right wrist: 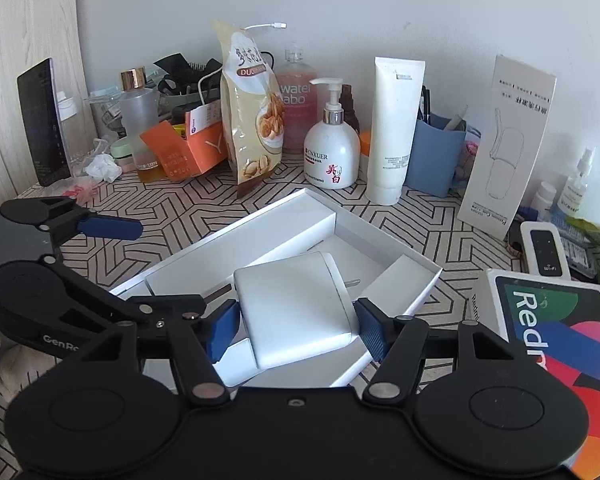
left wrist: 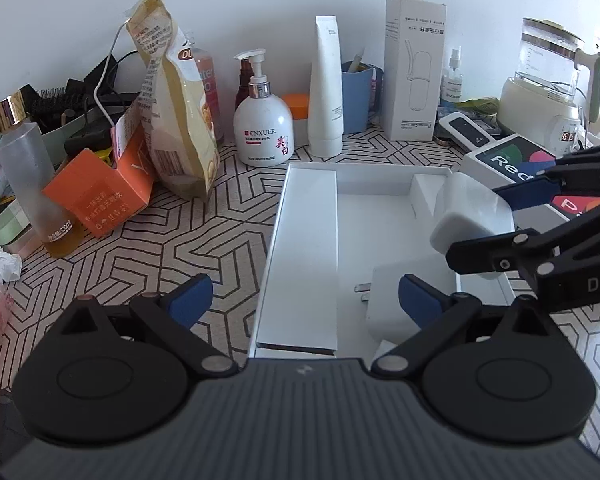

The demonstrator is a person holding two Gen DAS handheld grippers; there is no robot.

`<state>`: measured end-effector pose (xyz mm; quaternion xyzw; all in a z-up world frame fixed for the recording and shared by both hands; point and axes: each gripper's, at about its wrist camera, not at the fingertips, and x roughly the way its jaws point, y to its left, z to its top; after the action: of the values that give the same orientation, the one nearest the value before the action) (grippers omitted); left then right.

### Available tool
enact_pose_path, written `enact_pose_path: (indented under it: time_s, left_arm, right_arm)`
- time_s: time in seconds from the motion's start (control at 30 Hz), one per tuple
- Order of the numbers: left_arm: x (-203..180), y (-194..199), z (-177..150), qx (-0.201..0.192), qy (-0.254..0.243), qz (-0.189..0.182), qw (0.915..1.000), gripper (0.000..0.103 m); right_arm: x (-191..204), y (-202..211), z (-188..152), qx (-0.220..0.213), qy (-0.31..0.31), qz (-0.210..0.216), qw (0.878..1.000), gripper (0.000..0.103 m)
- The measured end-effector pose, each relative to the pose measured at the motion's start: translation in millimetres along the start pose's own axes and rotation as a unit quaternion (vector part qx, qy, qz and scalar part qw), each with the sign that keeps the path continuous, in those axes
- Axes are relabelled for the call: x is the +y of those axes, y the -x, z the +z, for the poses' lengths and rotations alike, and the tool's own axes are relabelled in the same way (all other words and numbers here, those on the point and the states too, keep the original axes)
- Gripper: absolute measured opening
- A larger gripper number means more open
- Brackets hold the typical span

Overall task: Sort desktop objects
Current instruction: 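Carry the charger into the tray and open the right gripper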

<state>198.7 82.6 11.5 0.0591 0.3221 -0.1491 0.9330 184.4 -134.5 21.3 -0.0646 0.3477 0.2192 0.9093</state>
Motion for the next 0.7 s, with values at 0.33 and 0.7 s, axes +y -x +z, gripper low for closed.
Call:
enact_pose_path:
  time_s: [0.33, 0.7]
  left_arm:
    - [10.4, -2.2, -0.5, 0.014, -0.004, -0.009, 0.9998, 0.101]
    - [5.3, 1.8, -2.3, 0.009, -0.033, -0.033, 0.9989, 0.101]
  right_arm:
    - [8.1, -9.2, 8.2, 0.018, 0.006, 0.004, 1.0, 0.069]
    - [18.0, -26.5, 26.4, 0.035, 0.002, 0.021, 0.999, 0.069]
